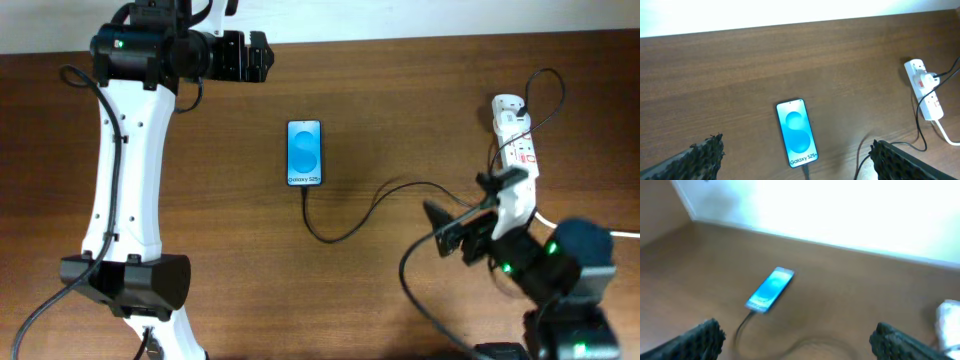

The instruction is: Plug charger to phone and switch on socket

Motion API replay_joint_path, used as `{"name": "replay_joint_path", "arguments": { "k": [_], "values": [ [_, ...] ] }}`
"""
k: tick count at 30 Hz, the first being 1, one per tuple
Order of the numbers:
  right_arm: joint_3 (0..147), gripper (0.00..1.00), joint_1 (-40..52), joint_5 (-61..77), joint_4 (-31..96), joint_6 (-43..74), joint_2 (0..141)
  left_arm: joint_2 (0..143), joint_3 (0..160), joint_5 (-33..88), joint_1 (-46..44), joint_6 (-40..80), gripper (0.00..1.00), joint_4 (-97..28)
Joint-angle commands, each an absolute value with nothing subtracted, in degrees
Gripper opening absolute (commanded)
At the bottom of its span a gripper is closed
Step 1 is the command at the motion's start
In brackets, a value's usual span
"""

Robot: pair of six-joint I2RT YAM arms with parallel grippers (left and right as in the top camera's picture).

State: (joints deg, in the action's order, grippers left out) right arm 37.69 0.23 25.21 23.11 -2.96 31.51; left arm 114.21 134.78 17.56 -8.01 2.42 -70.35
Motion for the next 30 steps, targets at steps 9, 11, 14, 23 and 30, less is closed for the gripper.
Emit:
{"name": "replay_joint_path", "arguments": {
  "k": [9, 11, 14, 23, 30],
  "values": [
    [2.3, 0.99, 2.6, 5.3, -1.0, 8.4, 7.9, 113.1, 134.8, 17.5, -8.1, 1.7, 0.99, -70.2],
    [0.3, 0.99, 2.6, 5.1, 0.1, 8.4, 5.7, 113.1, 134.8, 17.5, -8.1, 1.7, 0.99, -70.2],
    [0.3, 0.98, 2.6, 5.1, 3.2, 8.4, 3.5, 113.1, 134.8, 17.5, -8.1, 1.7, 0.99, -70.2],
    [0.3, 0.98, 2.6, 5.5, 4.1, 8.4, 0.2, 113.1, 134.8, 17.5, -8.1, 1.7, 0.99, -70.2],
    [0.3, 0.98, 2.6, 5.5, 4.1, 8.4, 0.2, 113.1, 134.8, 17.5, -8.1, 1.7, 0.99, -70.2]
  ]
}}
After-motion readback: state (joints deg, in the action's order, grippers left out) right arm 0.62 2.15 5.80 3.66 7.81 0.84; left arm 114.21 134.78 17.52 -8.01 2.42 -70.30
